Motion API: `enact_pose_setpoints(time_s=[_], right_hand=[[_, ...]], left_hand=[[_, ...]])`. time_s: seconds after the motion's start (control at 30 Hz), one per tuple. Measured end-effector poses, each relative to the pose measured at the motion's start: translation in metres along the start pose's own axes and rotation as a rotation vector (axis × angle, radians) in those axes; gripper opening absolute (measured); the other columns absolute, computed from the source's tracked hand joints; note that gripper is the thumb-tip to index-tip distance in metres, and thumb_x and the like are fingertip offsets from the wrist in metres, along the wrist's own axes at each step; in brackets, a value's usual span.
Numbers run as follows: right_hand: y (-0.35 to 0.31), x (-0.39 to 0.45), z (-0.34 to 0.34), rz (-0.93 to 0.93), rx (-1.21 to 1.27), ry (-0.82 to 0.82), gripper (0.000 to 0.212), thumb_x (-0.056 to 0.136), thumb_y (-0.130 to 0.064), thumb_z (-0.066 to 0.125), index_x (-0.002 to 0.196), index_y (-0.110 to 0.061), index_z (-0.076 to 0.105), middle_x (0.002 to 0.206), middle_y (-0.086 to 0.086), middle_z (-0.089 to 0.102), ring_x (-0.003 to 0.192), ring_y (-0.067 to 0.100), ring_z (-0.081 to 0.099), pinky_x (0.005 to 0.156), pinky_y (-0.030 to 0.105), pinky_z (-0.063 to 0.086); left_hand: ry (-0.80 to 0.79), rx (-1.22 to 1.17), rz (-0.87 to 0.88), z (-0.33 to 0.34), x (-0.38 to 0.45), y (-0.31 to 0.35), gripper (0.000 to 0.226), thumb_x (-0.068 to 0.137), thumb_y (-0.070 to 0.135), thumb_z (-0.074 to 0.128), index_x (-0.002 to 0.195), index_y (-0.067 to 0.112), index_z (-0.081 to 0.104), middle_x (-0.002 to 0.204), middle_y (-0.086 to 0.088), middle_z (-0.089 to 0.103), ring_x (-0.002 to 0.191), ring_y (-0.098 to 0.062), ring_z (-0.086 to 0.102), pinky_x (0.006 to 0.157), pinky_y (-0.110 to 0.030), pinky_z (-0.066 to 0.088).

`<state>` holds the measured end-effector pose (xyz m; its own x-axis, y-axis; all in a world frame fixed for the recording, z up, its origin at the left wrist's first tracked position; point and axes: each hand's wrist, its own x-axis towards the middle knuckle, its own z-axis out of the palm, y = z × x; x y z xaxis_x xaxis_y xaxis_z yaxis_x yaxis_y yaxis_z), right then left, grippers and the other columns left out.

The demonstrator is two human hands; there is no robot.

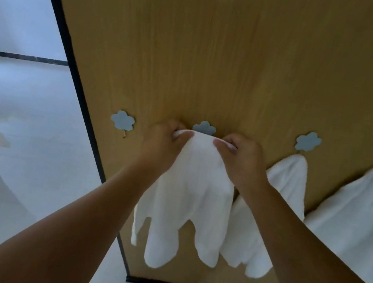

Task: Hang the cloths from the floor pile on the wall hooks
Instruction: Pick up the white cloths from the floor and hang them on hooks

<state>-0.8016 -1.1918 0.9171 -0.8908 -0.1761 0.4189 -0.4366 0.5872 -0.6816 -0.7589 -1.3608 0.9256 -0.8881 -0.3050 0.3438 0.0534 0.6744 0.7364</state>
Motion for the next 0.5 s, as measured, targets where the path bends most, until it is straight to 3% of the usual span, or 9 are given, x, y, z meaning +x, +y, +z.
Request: enact_pose_setpoints(time_s=[0.07, 0.2, 0.5], right_hand=[[-0.003, 0.007, 0.002, 0.007, -0.031, 0.042, 0.022, 0.091, -0.031, 0.059, 0.091, -0.011, 0.069, 0.079, 0.001, 0.066, 0.069, 0.01, 0.054, 0.056, 0.009, 0.036], [-0.004, 0.012, 0.012, 0.003, -0.083, 0.092, 0.023, 0.092, -0.03, 0.057, 0.09, -0.009, 0.068, 0.08, 0.004, 0.068, 0.072, 0.015, 0.058, 0.065, 0.027, 0.044], [0.018, 0.006, 0.036, 0.072, -0.104, 0.092, 0.026, 0.09, -0.031, 0.061, 0.082, -0.007, 0.067, 0.065, 0.002, 0.062, 0.06, 0.014, 0.055, 0.056, 0.024, 0.042]], left_hand=[[0.025, -0.025, -0.008, 0.0, 0.007, 0.002, 0.015, 0.091, 0.036, 0.056, 0.084, 0.024, 0.063, 0.073, 0.012, 0.058, 0.068, -0.002, 0.051, 0.053, -0.016, 0.033], [0.094, -0.091, -0.046, 0.008, 0.011, -0.005, 0.017, 0.09, 0.036, 0.056, 0.078, 0.025, 0.062, 0.071, 0.008, 0.061, 0.068, -0.005, 0.054, 0.055, -0.018, 0.036], [0.168, -0.165, -0.078, 0.041, 0.002, -0.034, 0.019, 0.089, 0.029, 0.06, 0.075, 0.016, 0.063, 0.062, 0.005, 0.058, 0.056, -0.003, 0.051, 0.05, -0.011, 0.04]])
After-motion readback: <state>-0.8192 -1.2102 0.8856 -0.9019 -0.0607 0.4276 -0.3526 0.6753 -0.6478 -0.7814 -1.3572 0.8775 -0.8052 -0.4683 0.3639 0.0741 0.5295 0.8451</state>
